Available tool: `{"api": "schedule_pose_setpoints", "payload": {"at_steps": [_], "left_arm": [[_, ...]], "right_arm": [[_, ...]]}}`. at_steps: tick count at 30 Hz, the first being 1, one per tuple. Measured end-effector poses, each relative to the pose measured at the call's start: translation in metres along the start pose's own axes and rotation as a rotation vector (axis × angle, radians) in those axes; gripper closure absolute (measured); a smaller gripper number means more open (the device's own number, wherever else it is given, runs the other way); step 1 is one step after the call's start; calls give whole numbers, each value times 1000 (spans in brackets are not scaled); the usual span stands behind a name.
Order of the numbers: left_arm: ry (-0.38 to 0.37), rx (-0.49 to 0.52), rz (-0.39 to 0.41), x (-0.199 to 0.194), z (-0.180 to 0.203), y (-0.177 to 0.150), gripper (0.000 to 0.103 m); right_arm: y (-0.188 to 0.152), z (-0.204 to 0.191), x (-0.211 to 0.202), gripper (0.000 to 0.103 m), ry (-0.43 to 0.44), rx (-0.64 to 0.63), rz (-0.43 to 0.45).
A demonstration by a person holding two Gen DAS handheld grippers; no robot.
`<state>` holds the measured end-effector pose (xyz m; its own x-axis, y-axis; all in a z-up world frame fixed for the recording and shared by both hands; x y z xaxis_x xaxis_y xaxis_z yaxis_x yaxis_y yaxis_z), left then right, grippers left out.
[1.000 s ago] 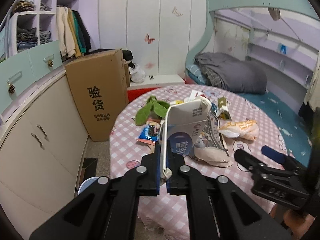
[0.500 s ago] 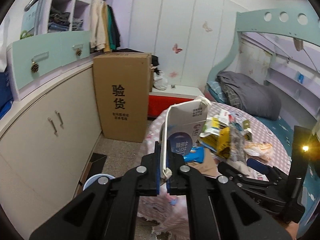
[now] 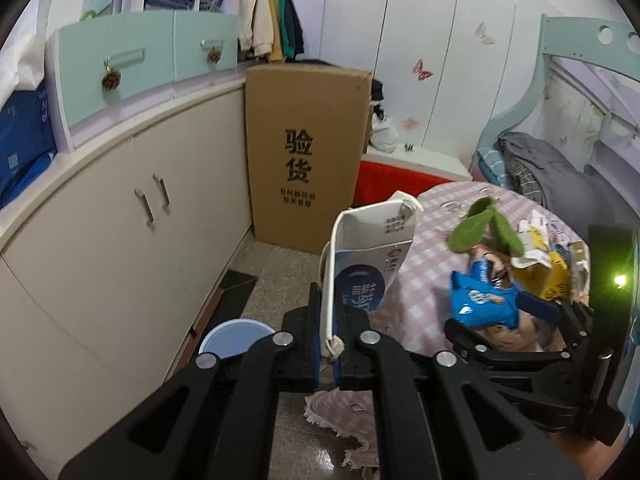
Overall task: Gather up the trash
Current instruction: 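Carry the white-blue box with the left tool over the blue wastebasket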
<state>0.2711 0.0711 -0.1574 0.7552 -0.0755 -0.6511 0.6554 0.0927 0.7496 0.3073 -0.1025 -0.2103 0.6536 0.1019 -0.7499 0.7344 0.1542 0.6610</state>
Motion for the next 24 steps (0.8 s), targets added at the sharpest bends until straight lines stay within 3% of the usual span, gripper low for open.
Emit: {"api": "schedule_pose_setpoints", "payload": {"at_steps": [2,5,8,11,14,24], "left_arm": [[1,-9,-16,8,-2,0,99],[-6,-16,-37,19,-5,-1,98],[-22,-18,-46,23,-5,0,98],[-37,-16,-45,21,-1,-1,98],[-57,-16,-37,15,2,0,98],[-114,-13,-13,-6,14,8,99]], "right_arm": [[1,-3,10,17,-33,-28,-16],[4,-2,16,42,-89,-62,-21],[4,2,17,74,-55,-42,-20],[6,5,1,91,-38,-19,23],[8,10,-17,97,-24,9,66],[17,29,-65,100,22,107,172]]}}
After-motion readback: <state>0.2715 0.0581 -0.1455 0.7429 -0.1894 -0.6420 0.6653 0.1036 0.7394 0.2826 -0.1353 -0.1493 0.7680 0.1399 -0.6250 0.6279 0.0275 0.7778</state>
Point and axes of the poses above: each gripper's, at about its wrist camera, not at the fingertips, and x roughly the way its jaws point, z to its right, y to its top, the point moved 4 cm from there along x, roughly the way its jaws point, and after that the axes turned 3 degrees about -y, right-handed, at the moved point
